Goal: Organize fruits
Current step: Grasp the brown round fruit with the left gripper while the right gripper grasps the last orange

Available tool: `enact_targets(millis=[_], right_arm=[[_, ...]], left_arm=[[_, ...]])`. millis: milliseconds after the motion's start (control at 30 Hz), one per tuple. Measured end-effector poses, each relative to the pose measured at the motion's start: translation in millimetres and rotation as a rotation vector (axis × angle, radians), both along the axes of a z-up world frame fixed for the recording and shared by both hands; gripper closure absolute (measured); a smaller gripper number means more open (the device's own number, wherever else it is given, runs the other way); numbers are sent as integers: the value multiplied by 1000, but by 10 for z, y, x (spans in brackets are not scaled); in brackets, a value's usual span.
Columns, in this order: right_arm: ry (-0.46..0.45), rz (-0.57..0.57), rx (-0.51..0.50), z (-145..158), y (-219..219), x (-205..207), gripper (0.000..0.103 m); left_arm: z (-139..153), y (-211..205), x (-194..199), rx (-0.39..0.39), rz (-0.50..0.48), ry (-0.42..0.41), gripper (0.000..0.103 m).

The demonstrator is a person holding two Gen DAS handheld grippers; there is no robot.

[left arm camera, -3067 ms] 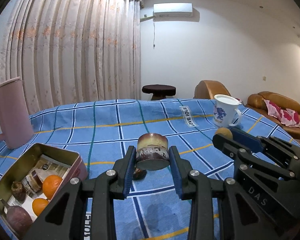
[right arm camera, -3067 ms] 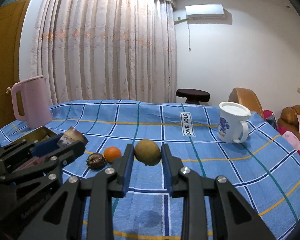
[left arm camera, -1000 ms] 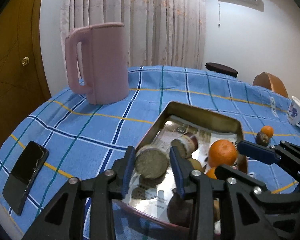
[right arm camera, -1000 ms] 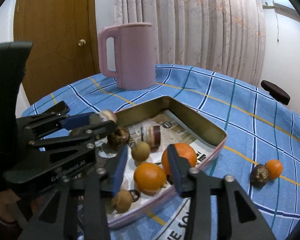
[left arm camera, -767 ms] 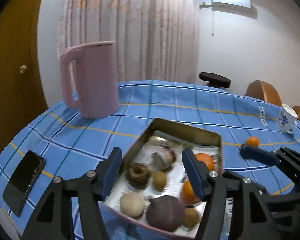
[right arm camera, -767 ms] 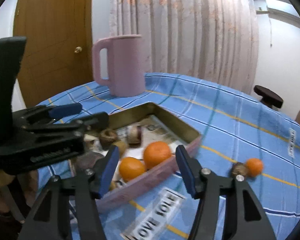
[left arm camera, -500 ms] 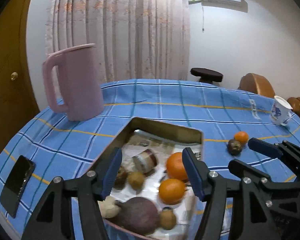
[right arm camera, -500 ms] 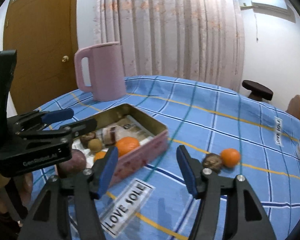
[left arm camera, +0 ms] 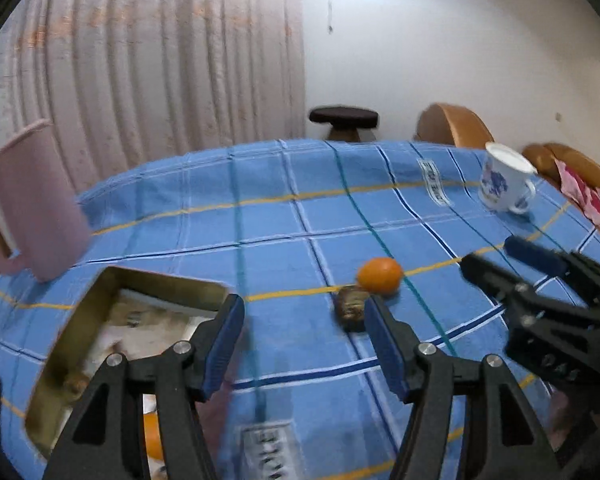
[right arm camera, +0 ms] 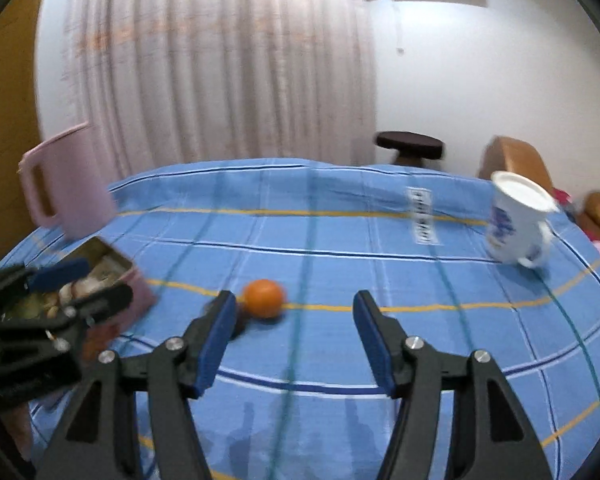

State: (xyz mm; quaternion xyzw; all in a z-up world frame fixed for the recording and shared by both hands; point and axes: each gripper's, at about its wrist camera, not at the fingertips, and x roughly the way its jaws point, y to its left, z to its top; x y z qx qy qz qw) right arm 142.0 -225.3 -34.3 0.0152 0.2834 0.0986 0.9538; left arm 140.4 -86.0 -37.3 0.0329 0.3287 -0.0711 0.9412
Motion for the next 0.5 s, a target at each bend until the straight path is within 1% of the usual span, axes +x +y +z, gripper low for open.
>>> enact_targets(millis=[33,100,133,267,333,367,400,433,500], right_arm=[[1,-18,5,1,-55,14,37],[-2,-40,24,7,-150,21,31],[-1,-42,30,8,-169,29,30],[2,-46,27,3,-212,62,30],[7,-42,33,5,-222,83,30],[9,-40,36,4,-224,92,30],[11,-39,35,4,-225,111,30],[13,-39,33,3,-213,126,30],[19,-36,31,4,-194,160,30]], left_arm=[[-49,-57,64,4,-8,20,39],[-140,-126,165,1,-26,50,39],[-186,-162,218,5,-32,65,39],[-316,-234,355,-14,-56,114,39],[-376,-281,404,-5,-76,133,39],[-401,-291,430,-10,-90,153,41],[-415,-275,452,-37,-104,171,47],[-424,-260,468,-58,-115,182,63],[-421,-233,483,-74,-121,183,63]])
